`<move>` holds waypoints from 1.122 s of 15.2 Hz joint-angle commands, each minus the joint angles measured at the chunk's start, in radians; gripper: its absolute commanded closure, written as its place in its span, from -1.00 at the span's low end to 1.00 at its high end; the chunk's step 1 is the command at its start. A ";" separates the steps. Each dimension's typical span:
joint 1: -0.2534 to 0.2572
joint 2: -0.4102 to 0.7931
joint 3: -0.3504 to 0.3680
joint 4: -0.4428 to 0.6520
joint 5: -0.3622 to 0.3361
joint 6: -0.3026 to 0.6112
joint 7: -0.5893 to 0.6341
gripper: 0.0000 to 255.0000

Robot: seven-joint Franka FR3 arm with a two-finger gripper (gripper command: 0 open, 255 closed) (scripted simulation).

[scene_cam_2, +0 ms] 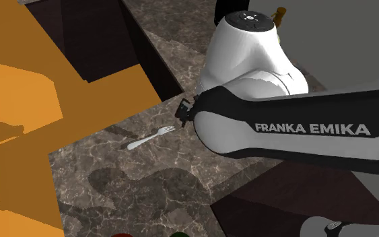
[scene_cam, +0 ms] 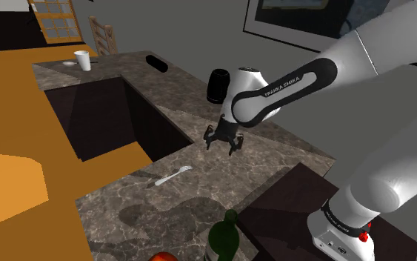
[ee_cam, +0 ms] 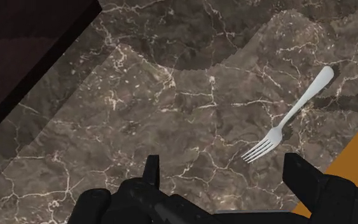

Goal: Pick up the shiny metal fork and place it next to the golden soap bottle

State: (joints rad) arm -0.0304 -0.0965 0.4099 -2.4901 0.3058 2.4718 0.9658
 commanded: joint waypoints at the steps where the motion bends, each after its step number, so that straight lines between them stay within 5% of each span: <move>1: -0.002 0.095 0.016 0.041 -0.027 0.059 0.083 -1.00; 9: 0.081 0.444 -0.035 0.243 -0.164 0.224 0.393 -1.00; 17: 0.191 0.727 -0.128 0.495 -0.186 0.284 0.578 -1.00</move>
State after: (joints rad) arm 0.1500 0.6029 0.2908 -2.0231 0.1204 2.7521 1.5281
